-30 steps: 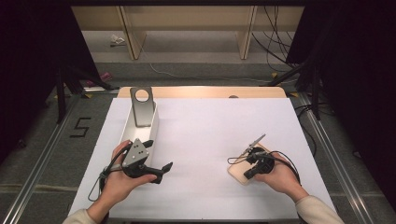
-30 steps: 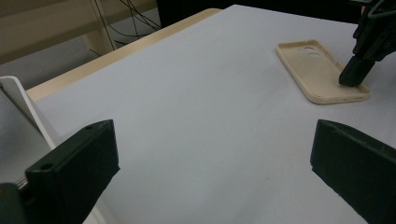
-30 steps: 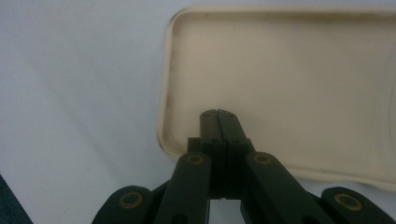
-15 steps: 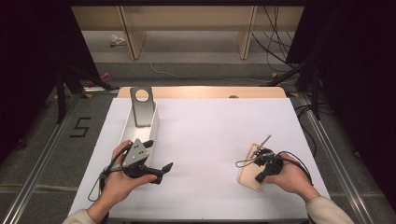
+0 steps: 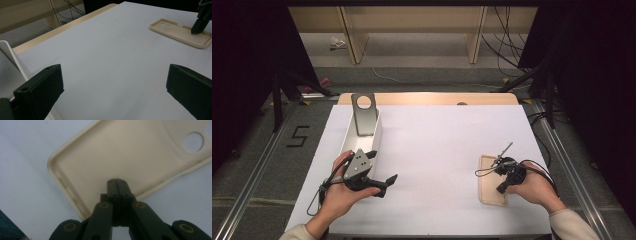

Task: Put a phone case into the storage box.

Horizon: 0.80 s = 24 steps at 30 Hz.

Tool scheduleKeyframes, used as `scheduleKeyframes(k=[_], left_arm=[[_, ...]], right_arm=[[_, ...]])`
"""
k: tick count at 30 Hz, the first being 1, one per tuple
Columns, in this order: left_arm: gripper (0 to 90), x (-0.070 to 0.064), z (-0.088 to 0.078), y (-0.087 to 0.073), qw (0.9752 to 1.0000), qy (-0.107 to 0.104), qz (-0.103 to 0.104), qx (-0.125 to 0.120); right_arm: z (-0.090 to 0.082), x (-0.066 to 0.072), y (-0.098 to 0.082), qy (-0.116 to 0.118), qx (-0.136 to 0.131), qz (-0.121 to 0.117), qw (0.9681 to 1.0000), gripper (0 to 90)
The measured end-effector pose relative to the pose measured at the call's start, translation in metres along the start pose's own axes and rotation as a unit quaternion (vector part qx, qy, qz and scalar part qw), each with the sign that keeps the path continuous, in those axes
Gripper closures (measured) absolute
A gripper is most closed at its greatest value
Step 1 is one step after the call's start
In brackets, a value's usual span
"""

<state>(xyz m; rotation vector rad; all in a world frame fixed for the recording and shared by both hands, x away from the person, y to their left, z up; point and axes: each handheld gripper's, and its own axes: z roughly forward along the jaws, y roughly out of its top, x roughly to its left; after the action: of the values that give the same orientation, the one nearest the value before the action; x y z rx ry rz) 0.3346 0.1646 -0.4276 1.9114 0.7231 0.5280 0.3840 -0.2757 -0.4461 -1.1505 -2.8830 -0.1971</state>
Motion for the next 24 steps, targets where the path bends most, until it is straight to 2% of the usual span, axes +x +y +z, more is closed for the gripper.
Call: scheduleKeyframes(k=[24], left_arm=[[0.7,0.0004,0.0000,-0.0003,1.0000,0.001,0.001,0.001]], right_arm=[[-0.0001,-0.0025,-0.0024,-0.009,0.011,0.001,0.9999,90.0]])
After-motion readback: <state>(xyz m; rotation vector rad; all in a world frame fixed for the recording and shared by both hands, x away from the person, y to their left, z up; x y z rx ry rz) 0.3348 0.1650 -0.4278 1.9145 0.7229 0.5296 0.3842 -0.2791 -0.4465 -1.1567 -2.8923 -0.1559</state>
